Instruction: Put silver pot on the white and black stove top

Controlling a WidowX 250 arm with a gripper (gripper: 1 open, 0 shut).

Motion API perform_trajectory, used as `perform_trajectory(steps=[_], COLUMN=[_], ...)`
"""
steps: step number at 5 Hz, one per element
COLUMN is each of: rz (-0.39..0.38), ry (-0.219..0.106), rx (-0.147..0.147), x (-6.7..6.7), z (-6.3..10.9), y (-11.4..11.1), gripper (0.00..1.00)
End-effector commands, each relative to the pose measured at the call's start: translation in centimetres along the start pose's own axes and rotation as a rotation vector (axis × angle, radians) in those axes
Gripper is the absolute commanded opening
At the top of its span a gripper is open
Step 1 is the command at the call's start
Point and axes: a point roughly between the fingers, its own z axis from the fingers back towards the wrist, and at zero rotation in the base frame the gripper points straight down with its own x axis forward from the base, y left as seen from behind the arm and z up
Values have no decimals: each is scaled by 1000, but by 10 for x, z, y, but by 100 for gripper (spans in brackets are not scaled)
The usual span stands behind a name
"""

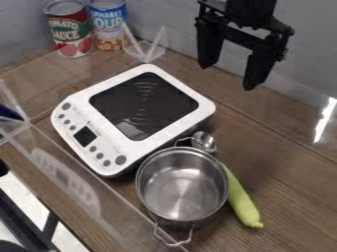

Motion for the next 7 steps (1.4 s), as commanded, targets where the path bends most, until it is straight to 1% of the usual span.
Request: perform_trajectory(steps=[1, 2, 3, 4, 5, 6, 7], rz=[-41, -102, -183, -266, -335, -358, -370], ry=[0, -8, -31, -53, -67, -78, -79], rx=[5, 12, 27, 35, 30, 32, 37], x=[-7, -21, -47, -68, -72, -71, -68], z=[-4, -10, -4, -4, -11, -31, -52], y=[8, 15, 15, 12, 10, 6, 4], gripper=[100, 100, 100, 100, 100, 100, 100])
